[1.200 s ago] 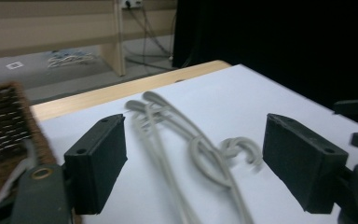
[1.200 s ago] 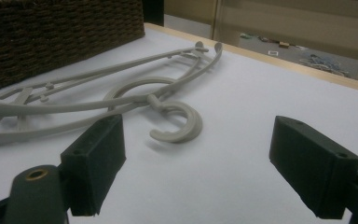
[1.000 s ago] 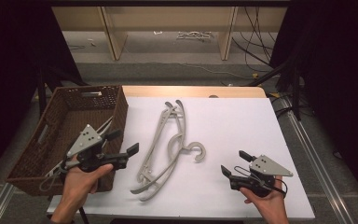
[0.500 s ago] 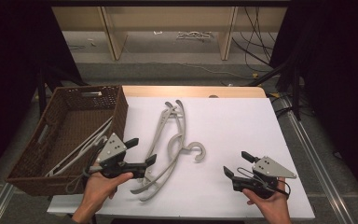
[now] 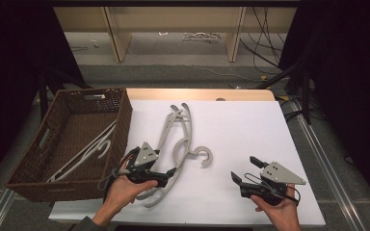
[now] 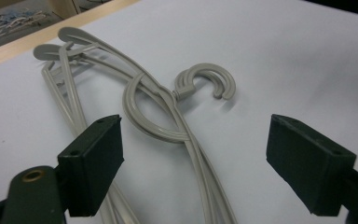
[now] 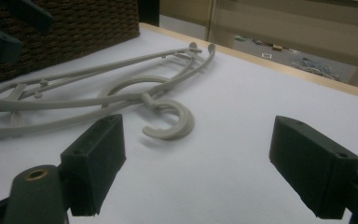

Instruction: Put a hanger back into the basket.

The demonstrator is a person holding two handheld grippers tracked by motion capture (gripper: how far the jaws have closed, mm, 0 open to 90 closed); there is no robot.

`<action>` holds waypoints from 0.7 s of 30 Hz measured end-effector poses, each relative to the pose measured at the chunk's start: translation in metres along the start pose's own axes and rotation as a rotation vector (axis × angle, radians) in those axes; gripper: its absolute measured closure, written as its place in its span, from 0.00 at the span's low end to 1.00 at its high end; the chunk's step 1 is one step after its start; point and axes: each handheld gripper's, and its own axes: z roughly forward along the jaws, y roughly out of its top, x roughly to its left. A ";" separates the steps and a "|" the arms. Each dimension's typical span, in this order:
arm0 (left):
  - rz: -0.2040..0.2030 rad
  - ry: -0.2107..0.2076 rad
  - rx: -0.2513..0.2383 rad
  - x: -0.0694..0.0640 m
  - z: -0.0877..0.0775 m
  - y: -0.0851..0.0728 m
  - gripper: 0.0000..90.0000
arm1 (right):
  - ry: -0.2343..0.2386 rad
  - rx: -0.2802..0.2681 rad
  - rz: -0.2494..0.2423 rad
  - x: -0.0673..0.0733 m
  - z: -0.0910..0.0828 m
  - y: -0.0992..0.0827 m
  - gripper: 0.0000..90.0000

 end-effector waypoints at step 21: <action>0.093 -0.038 0.192 0.000 0.081 0.020 0.29 | 0.022 0.006 -0.001 0.002 0.003 0.001 0.21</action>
